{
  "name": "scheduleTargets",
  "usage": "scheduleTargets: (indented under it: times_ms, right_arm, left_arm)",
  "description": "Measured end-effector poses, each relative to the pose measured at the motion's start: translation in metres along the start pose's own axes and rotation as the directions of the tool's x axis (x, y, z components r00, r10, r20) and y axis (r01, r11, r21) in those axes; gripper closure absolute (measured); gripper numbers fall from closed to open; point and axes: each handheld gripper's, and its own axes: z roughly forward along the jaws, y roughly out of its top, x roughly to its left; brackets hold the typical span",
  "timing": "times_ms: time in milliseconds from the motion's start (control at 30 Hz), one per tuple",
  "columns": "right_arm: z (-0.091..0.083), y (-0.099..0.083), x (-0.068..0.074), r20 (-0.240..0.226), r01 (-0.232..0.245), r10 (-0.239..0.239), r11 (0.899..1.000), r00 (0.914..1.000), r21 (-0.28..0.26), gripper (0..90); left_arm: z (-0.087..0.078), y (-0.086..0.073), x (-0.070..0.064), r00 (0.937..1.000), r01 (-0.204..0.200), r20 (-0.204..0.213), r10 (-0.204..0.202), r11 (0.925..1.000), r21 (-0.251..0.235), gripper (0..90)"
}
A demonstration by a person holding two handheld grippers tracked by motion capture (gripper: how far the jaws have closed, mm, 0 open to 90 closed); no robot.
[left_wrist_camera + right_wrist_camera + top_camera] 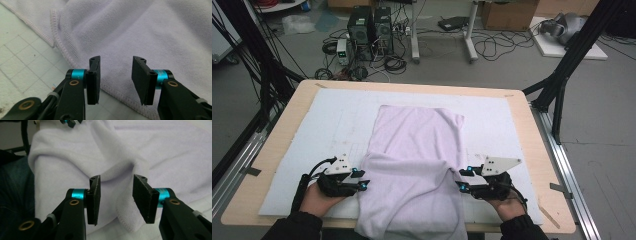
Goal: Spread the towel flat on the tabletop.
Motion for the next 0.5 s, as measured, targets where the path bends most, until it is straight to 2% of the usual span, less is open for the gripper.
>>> scheduleTargets:
  times_ms: [133,233,367,467,500]
  right_arm:
    - [0.004,0.002,0.005,-0.026,0.031,-0.030,0.999,0.9992,0.009,64.0]
    - [0.016,-0.001,0.005,-0.060,0.033,-0.030,0.998,0.9977,0.045,64.7]
    - [0.027,-0.006,0.005,-0.070,0.042,-0.036,0.996,0.9969,0.081,61.5]
    - [0.037,-0.010,0.006,-0.083,0.050,-0.040,0.990,0.9957,0.133,65.1]
    - [0.040,-0.012,0.007,-0.090,0.050,-0.036,0.987,0.9953,0.150,66.4]
  left_arm:
    - [-0.001,0.003,0.001,0.9995,0.009,0.031,-0.009,1.0000,-0.003,71.0]
    - [0.001,0.004,-0.001,0.9993,-0.007,0.037,0.007,1.0000,0.001,69.9]
    - [0.007,0.005,0.000,0.9996,-0.007,0.026,0.007,0.9998,0.020,60.8]
    - [0.012,0.004,-0.002,0.9990,-0.022,0.039,0.020,0.9986,0.047,63.8]
    - [0.011,0.004,-0.003,0.9993,-0.021,0.032,0.020,0.9988,0.044,64.8]
